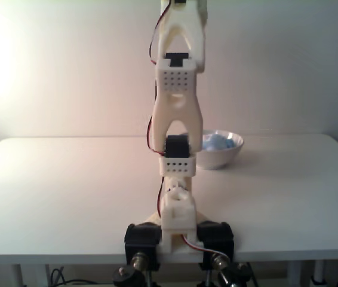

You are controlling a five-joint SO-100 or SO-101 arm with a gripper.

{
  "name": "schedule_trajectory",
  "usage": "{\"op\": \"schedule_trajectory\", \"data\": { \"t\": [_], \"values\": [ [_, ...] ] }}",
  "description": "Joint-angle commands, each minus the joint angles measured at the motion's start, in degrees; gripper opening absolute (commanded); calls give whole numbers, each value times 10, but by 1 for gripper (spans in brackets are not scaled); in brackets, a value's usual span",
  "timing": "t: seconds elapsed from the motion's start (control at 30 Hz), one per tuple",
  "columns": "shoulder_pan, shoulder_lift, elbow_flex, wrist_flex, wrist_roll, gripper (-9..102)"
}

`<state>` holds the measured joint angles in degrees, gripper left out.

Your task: Grasp a skyblue doll and put it into the bowl.

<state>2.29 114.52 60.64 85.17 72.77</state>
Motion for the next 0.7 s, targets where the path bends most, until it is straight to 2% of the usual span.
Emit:
{"op": "schedule_trajectory", "data": {
  "t": [0.0,0.37,0.67],
  "values": [
    [-27,44,-15,15,2,20],
    [-71,158,11,55,3,10],
    [-65,353,198,54,4,6]
  ]
}}
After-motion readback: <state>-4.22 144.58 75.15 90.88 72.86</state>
